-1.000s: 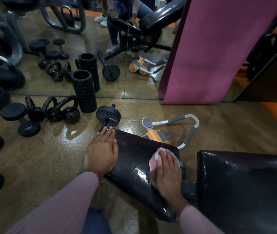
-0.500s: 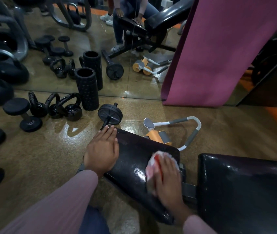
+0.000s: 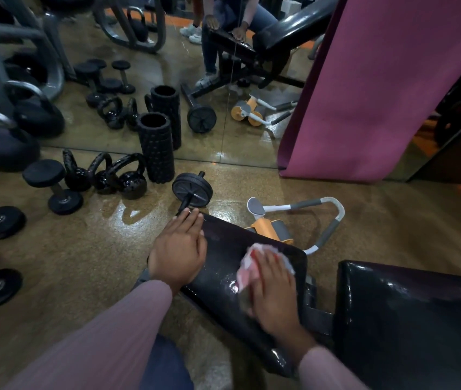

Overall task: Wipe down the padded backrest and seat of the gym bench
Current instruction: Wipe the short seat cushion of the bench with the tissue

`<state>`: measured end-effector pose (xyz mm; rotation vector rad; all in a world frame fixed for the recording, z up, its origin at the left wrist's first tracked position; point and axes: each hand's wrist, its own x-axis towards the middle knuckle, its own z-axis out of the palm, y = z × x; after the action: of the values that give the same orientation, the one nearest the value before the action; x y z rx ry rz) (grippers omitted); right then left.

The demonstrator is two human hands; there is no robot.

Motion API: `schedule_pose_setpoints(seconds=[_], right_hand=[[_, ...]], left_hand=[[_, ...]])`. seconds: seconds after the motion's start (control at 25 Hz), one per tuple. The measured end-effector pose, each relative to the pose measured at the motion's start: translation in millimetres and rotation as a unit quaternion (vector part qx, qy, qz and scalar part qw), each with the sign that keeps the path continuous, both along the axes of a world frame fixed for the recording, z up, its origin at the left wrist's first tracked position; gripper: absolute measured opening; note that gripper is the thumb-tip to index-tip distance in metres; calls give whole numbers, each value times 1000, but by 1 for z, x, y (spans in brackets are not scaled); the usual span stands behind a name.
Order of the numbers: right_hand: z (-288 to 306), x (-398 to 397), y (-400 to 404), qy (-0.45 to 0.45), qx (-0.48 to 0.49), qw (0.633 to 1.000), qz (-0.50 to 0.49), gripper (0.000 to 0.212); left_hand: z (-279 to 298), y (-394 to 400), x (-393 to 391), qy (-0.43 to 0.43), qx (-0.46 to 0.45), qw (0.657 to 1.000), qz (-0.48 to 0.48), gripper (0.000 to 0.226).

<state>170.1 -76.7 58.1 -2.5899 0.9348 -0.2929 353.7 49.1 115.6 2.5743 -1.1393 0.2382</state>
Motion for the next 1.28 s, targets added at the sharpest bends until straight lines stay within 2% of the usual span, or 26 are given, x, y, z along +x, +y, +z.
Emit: schedule_pose_setpoints(seconds=[0.12,0.24,0.4,0.52,0.64,0.76,0.92,1.04,1.16,1.28], right_hand=[[9,58,-23,50,25,997,-58,63],[26,86,14,20,12,1000,-1,60],[30,30,51,13,13,993,115,64],[17,11,19,32,11,998,61,57],[22,60,-9,53,62,996,-34,75],[36,91,18,29,44,998,17,73],[23,19,63,-1,18,991,136,56],[12,6,24,2,21,998,60,61],[21,63,4,16,40,998,-40,81],[35,98,31,-8,68,996,61,81]], left_hand=[[-3,2,1,2,4,1000,-2,51],[-1,2,1,-1,15,1000,-8,52],[0,2,1,-6,23,1000,-15,52],[-1,3,0,-4,22,1000,-13,52],[-1,3,2,0,18,1000,-15,52],[0,4,2,-5,19,1000,-21,54],[-2,5,4,-1,13,1000,-22,55],[-4,3,2,-6,5,1000,-21,55],[-5,3,4,2,-17,999,-28,53],[-2,5,4,26,-73,995,-64,54]])
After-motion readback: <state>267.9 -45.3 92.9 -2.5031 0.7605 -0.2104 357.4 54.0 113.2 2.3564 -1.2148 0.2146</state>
